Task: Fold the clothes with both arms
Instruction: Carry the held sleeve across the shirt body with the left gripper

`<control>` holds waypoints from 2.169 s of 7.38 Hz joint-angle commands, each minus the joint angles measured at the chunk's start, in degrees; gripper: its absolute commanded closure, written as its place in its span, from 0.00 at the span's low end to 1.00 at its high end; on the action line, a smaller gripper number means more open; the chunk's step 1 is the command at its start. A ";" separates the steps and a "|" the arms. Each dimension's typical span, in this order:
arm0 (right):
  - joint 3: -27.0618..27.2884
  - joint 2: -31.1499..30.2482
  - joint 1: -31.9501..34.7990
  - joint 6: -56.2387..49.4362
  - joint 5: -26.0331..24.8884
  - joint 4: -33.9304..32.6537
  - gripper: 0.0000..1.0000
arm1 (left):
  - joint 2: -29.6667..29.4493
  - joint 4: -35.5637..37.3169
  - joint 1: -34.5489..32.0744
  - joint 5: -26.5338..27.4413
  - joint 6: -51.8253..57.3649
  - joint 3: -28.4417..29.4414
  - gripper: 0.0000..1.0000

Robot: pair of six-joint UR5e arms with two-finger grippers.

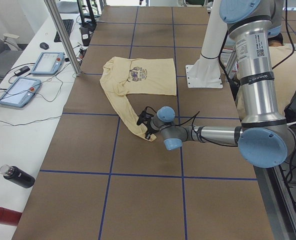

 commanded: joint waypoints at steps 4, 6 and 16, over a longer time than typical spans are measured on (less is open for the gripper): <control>-0.23 -0.05 0.00 0.04 -0.05 0.00 0.01 | -26.92 49.67 -0.95 -3.43 -0.04 -17.04 1.00; -0.32 -0.14 0.00 0.12 -0.05 0.00 0.01 | -45.23 67.47 -0.43 -3.52 -1.09 -13.37 1.00; -0.58 -0.05 0.00 0.21 0.12 0.00 0.01 | -96.02 55.26 4.57 -2.12 -32.07 53.53 0.79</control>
